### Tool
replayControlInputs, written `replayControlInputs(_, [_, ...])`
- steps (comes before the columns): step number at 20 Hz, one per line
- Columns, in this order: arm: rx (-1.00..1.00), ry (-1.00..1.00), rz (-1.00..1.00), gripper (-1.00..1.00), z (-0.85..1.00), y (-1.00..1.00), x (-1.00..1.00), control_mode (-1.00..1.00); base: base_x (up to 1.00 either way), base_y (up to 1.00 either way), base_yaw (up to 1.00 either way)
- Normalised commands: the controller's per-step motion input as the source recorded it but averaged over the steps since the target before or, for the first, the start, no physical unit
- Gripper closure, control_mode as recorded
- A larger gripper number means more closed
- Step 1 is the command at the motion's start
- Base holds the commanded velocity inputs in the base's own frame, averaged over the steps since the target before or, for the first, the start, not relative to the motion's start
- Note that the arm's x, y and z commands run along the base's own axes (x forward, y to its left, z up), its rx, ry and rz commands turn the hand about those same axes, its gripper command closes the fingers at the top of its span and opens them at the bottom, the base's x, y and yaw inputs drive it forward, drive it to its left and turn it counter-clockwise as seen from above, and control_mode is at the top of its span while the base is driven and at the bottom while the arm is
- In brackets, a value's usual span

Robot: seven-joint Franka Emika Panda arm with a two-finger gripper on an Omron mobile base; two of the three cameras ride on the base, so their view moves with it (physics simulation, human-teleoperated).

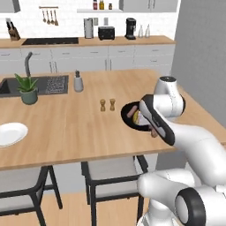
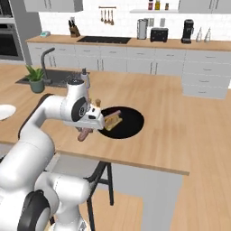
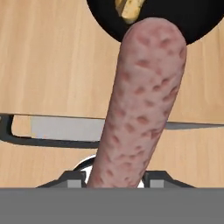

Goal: Place one bun and one sausage from the bowl on each plate.

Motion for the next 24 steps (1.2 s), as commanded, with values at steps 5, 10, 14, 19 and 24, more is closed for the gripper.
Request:
replayControlInputs(5, [0.0,0.0,0.0,1.0,0.0,0.0,0.0,1.0,-0.57,1.0,-0.02])
replayControlInputs(10, [0.0,0.0,0.0,1.0,0.0,0.0,0.0,1.0,0.02,1.0,-0.1])
replayControlInputs(14, [0.0,0.0,0.0,1.0,0.0,0.0,0.0,1.0,0.22,1.0,-0.08])
replayControlInputs(19, [0.0,0.0,0.0,1.0,0.0,0.0,0.0,1.0,0.14,1.0,-0.01])
replayControlInputs(24, [0.0,0.0,0.0,1.0,0.0,0.0,0.0,1.0,0.38,1.0,0.0])
